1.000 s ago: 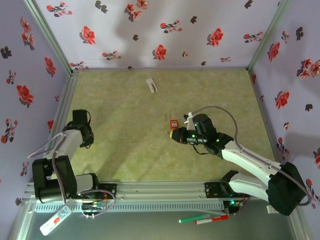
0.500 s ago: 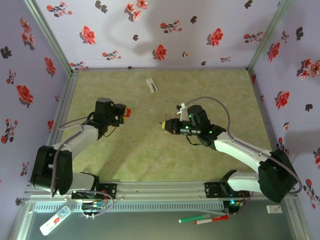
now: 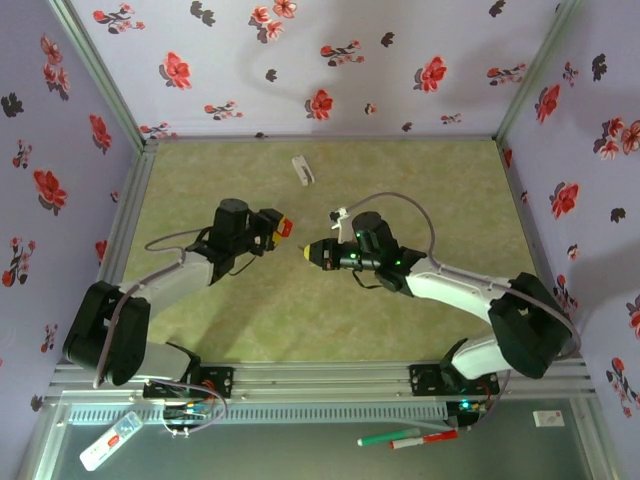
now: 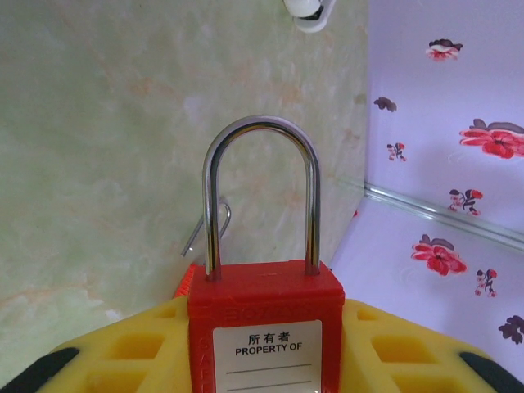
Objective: Unlock with the key
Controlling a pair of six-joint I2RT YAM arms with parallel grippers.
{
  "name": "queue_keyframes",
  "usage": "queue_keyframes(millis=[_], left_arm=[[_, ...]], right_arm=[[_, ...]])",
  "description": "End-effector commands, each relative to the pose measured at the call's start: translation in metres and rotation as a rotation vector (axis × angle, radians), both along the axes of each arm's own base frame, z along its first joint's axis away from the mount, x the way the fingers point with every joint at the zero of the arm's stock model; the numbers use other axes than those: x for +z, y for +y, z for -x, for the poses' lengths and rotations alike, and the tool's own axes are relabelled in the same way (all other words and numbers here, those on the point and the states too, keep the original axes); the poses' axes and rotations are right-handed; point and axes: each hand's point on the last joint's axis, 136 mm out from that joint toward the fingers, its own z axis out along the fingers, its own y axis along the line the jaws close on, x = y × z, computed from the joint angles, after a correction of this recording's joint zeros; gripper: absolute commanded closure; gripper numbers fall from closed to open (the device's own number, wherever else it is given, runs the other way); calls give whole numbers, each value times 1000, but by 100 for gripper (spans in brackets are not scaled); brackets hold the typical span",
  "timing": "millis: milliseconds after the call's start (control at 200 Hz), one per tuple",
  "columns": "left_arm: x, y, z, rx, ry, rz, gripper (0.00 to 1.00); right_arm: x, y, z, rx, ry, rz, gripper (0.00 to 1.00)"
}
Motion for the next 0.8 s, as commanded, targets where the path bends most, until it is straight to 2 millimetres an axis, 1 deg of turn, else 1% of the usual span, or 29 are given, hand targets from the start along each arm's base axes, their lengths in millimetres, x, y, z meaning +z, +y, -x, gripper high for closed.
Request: queue_keyframes(millis=[0, 295, 575, 795], left_arm=[[20, -12, -8, -13, -52, 37, 100], [19, -27, 1, -41, -50, 43, 100], [24, -36, 7, -67, -61, 49, 100], [22, -43, 10, -80, -61, 57, 100]], right_arm=[[14, 7, -12, -17, -72, -18, 100], [7, 8, -21, -39, -95, 15, 100], [-1, 3, -31, -76, -97, 42, 100], [-4, 2, -36, -76, -91, 41, 100]])
